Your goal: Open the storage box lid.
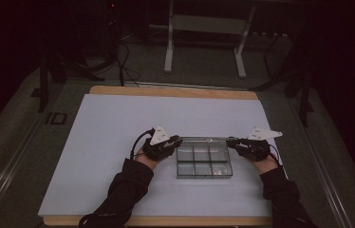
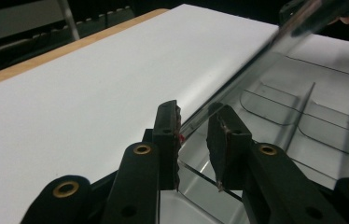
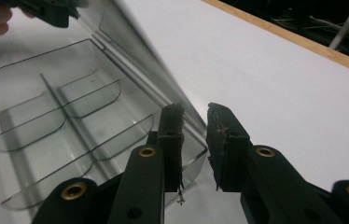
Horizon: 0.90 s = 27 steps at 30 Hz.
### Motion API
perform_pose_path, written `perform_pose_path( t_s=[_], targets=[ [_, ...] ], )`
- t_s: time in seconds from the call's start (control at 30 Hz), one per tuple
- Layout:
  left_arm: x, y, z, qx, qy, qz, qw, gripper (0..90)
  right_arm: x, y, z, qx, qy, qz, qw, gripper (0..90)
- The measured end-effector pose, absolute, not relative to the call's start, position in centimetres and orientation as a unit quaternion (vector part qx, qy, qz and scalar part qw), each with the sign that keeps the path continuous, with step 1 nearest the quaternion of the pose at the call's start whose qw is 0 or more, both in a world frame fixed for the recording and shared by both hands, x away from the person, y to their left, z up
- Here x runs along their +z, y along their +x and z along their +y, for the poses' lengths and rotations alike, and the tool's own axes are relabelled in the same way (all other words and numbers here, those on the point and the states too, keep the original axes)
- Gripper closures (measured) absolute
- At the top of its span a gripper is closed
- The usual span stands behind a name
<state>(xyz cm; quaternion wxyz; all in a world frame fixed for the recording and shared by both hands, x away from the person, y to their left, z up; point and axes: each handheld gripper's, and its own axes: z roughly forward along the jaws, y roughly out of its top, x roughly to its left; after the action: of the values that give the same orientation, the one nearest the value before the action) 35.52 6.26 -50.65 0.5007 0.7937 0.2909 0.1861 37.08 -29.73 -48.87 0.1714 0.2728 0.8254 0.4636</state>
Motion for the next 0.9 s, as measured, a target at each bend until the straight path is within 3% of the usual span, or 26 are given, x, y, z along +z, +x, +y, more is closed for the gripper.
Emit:
perform_pose_path(
  t_s=[0.43, 0.9],
  targets=[
    [-50.8, 36.8, 5.6, 0.192, 0.775, 0.327, 0.505, 79.1, -49.0, 38.2, -29.0, 0.461, 0.314, 0.809, 0.183, 80.1],
    [-51.0, 37.9, 5.0, 0.190, 0.763, 0.359, 0.503, 75.4, -49.5, 39.1, -28.2, 0.452, 0.351, 0.798, 0.190, 75.9]
  ],
)
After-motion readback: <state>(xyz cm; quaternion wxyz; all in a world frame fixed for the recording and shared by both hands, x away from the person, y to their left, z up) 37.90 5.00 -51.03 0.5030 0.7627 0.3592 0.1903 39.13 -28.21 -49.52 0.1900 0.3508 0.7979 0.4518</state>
